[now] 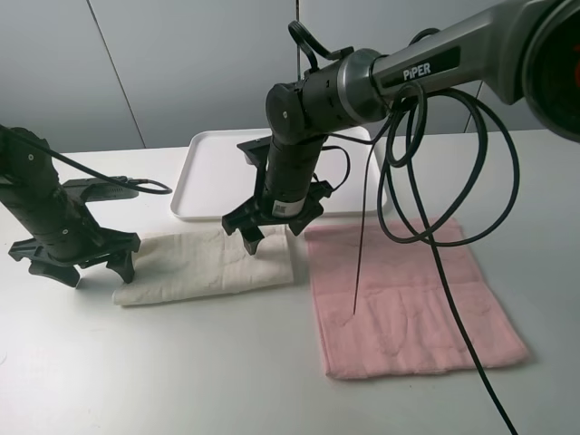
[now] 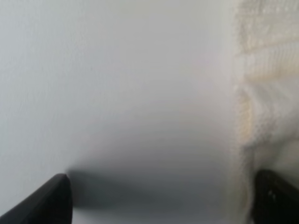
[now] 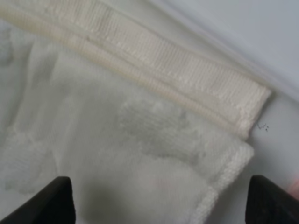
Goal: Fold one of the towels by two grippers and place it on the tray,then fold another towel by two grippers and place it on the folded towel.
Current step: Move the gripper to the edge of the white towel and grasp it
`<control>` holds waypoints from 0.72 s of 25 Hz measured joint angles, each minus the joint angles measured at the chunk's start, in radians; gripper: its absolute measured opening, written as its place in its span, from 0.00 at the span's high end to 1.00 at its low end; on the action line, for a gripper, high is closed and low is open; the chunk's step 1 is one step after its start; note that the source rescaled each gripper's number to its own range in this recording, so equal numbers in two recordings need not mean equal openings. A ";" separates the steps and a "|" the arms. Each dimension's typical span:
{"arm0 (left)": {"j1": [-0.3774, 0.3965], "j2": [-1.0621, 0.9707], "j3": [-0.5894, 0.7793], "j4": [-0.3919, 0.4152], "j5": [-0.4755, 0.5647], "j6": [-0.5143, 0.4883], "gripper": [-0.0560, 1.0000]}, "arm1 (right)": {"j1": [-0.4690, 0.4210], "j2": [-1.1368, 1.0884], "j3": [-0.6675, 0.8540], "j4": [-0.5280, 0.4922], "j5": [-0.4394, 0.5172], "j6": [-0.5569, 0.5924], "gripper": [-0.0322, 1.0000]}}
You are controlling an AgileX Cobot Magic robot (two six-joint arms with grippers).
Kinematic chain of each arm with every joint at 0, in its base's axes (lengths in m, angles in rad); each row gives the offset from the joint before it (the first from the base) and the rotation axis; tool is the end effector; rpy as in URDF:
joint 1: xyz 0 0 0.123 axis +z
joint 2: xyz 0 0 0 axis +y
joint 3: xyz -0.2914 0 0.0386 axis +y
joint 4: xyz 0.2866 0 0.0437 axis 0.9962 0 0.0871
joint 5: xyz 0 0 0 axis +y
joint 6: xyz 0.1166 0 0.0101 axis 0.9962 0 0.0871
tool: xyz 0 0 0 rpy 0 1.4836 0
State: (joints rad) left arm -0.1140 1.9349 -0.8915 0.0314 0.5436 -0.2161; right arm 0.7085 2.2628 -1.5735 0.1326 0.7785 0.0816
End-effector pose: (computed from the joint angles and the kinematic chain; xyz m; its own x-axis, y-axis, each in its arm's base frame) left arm 0.3282 -0.0357 0.0392 -0.9945 -0.0754 -0.0729 -0.0758 0.9971 0.0025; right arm 0.3628 0.3252 0.0598 -0.8495 -0.4980 -0.1744 -0.5206 0.8448 0.1236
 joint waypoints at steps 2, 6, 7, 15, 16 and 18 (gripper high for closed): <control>0.000 0.000 0.000 0.000 0.002 0.000 0.00 | 0.000 0.000 0.000 0.000 -0.004 0.002 0.19; 0.000 0.000 0.000 0.000 0.002 0.000 0.00 | 0.000 0.010 -0.002 -0.007 -0.007 0.004 0.19; 0.000 0.000 0.000 0.000 0.002 0.000 0.00 | 0.000 0.016 -0.005 -0.007 -0.003 0.004 0.19; 0.000 0.000 0.000 0.000 0.002 0.004 0.00 | 0.000 0.041 -0.006 -0.009 0.006 0.004 0.19; 0.000 0.000 0.000 0.000 0.002 0.006 0.00 | 0.000 0.043 -0.007 -0.009 0.006 0.004 0.19; 0.000 0.000 0.000 0.000 0.002 0.006 0.00 | 0.000 0.046 -0.009 -0.009 0.008 0.004 0.19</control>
State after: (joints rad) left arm -0.1140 1.9349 -0.8915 0.0314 0.5453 -0.2102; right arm 0.7085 2.3083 -1.5821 0.1234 0.7863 0.0855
